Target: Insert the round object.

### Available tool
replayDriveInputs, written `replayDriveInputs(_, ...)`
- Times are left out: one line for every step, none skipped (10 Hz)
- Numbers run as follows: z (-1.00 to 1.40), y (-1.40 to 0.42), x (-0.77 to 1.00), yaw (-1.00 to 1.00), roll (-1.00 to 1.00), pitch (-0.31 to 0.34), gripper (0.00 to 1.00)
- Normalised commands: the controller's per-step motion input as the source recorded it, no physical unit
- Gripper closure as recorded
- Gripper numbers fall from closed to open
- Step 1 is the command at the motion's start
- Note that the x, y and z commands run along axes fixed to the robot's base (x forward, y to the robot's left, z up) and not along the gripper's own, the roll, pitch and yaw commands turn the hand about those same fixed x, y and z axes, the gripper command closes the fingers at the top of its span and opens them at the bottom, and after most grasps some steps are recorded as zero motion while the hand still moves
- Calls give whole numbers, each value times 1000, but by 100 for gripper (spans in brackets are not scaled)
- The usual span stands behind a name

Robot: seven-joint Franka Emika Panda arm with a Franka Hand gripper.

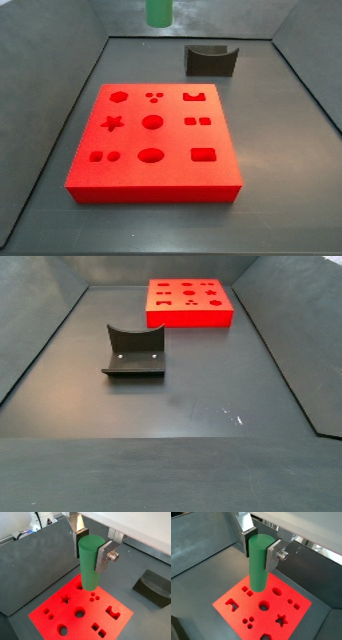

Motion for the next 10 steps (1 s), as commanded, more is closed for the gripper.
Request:
replayDriveInputs(-203,-49,160,-26,0,0,100)
replayDriveInputs(-434,-217,343,-191,-17,0,100)
replayDriveInputs(-566,-277,660,-309,0,24,100)
replayDriveInputs(-574,-246,657,-286,0,0,100)
replayDriveInputs(-600,-243,611,-183,63,0,100)
replayDriveInputs(-789,-331,577,-266,134,0,100)
replayDriveInputs(-931,-317,511,-417,180,0,100)
replayDriveInputs(-926,-189,286,-463,180,13,100)
replayDriveInputs(-854,0,0,-480,144,34,100)
replayDriveInputs(-831,20,-240,-649,57,81,100)
